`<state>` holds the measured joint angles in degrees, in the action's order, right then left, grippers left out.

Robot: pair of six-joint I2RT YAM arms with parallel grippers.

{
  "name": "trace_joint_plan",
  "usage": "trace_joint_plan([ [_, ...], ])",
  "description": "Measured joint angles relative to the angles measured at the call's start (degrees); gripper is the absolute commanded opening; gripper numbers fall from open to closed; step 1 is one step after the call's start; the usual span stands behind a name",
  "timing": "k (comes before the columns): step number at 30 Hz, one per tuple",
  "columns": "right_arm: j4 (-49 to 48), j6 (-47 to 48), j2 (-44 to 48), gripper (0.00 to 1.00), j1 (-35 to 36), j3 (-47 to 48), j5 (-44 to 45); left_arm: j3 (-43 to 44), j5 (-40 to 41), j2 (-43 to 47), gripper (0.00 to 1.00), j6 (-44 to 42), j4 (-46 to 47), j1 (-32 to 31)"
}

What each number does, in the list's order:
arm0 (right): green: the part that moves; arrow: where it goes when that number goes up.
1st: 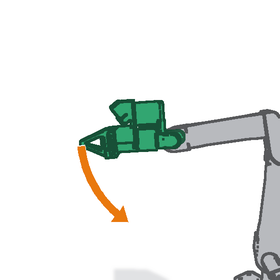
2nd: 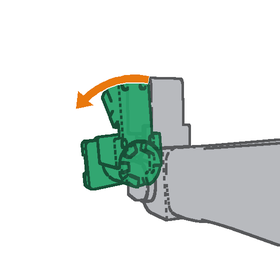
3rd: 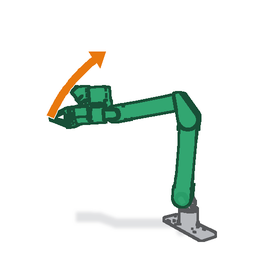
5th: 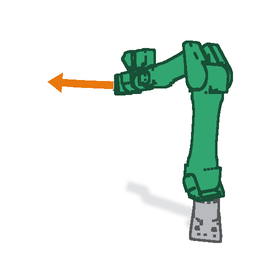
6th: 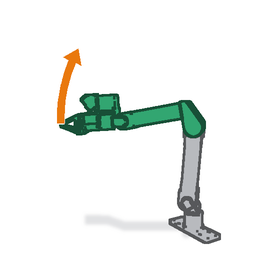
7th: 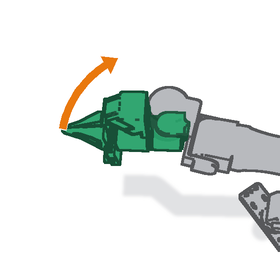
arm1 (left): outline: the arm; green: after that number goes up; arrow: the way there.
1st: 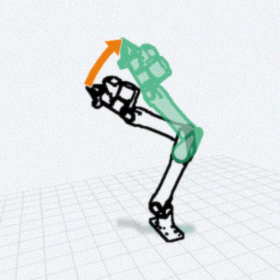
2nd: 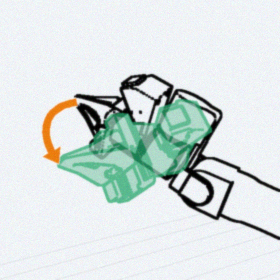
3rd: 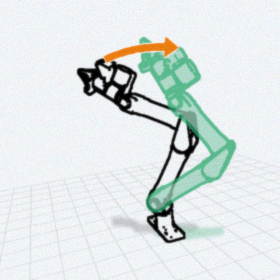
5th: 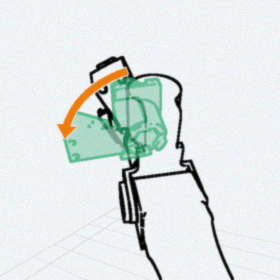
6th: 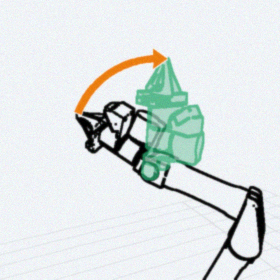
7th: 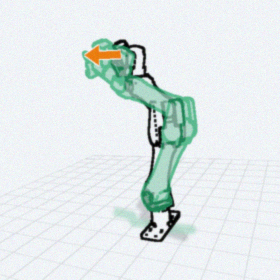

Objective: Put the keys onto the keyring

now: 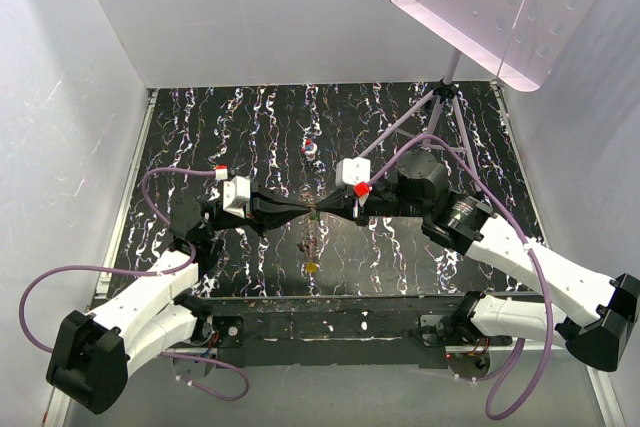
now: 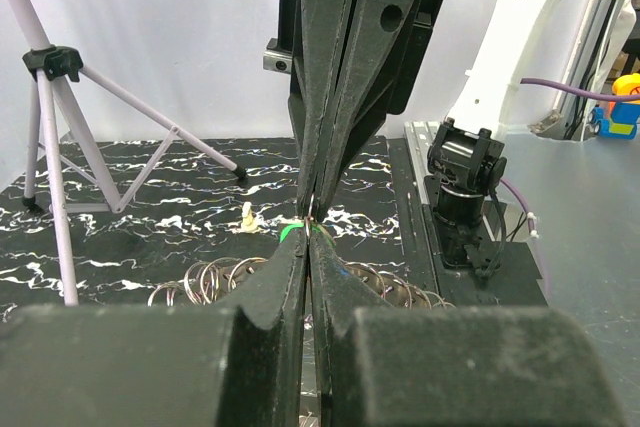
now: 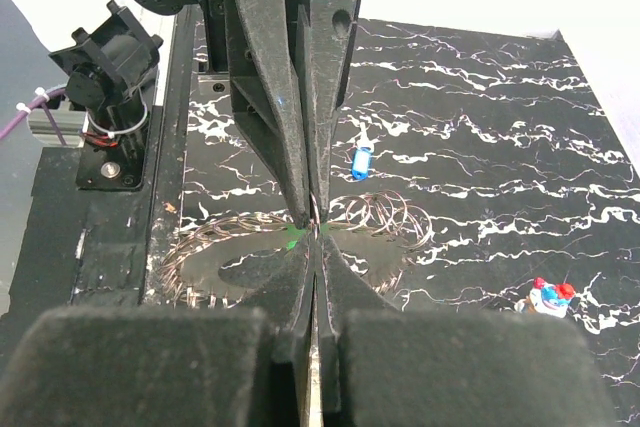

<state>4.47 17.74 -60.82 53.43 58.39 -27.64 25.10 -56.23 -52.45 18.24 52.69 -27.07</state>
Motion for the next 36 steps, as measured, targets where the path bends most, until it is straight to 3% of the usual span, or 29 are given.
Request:
trace_joint_plan([
  [36, 0.04, -1.51, -1.14, 0.01, 0.00, 0.00, -0.17, 0.02, -0.22, -0.35, 0.00, -0.46, -1.70, 0.00],
])
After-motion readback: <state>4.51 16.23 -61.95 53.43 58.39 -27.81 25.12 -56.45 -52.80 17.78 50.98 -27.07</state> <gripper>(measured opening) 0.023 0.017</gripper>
